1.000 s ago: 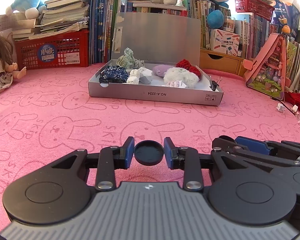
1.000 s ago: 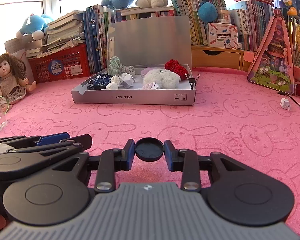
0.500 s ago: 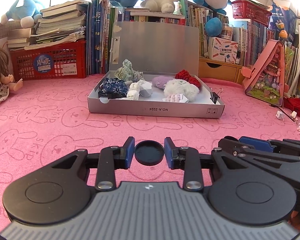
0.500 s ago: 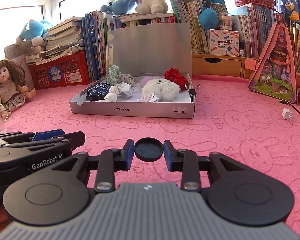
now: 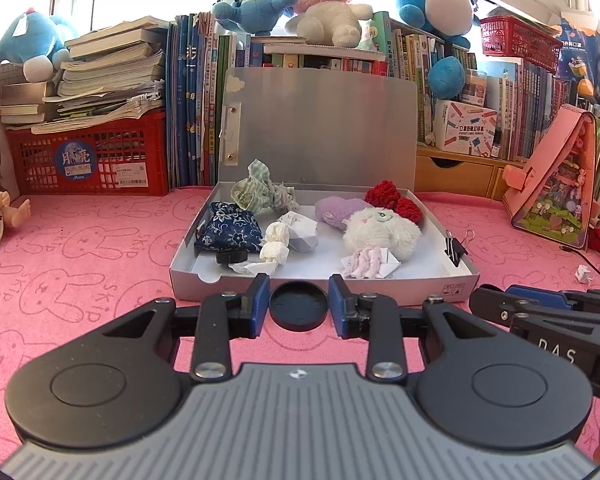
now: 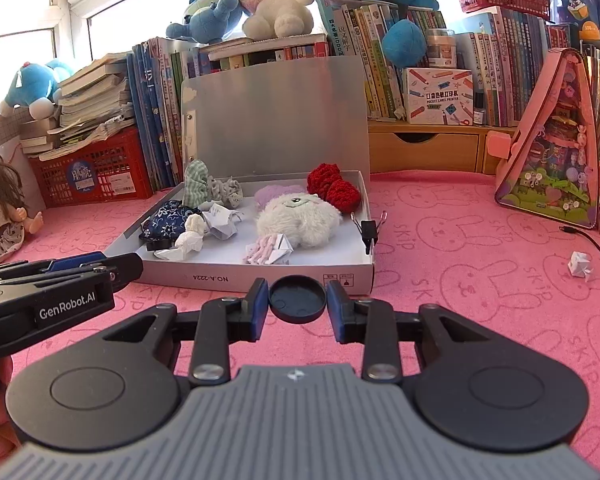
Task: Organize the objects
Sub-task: 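Carry both black lids over the grey box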
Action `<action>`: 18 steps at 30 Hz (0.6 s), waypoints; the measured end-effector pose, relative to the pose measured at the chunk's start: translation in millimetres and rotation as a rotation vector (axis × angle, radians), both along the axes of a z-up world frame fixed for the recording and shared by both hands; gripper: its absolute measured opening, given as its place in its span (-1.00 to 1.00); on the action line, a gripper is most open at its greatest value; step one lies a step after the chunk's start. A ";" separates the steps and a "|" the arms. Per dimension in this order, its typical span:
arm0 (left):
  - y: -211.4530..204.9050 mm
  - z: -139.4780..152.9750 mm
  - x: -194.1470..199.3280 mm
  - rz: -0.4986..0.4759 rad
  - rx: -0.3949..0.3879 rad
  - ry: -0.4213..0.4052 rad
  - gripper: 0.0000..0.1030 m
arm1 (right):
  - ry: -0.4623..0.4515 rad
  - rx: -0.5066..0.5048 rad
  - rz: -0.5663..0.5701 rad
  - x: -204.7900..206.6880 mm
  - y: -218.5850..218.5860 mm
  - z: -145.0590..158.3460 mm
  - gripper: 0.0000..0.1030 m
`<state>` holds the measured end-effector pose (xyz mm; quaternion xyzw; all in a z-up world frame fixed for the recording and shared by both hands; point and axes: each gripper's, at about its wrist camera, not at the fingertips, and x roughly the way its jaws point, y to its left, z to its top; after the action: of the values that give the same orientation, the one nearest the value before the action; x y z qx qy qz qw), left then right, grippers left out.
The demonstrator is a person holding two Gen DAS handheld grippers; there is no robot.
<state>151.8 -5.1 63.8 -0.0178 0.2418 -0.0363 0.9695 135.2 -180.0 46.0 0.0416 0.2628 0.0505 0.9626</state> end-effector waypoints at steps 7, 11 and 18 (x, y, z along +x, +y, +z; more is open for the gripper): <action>12.1 4.6 39.9 -0.027 -0.054 0.015 -0.28 | 0.018 -0.023 0.027 30.2 -1.8 6.1 -0.30; 18.8 7.5 73.6 -0.103 -0.107 0.026 -0.28 | 0.032 0.004 0.038 56.3 -9.9 18.9 -0.30; 24.3 25.0 127.6 -0.075 -0.119 0.031 -0.28 | 0.093 0.146 0.051 114.1 -27.8 35.1 -0.30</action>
<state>279.4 19.3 88.8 -0.0667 0.2546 -0.0864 0.9609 249.3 -207.8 81.1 0.1071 0.3040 0.0918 0.9422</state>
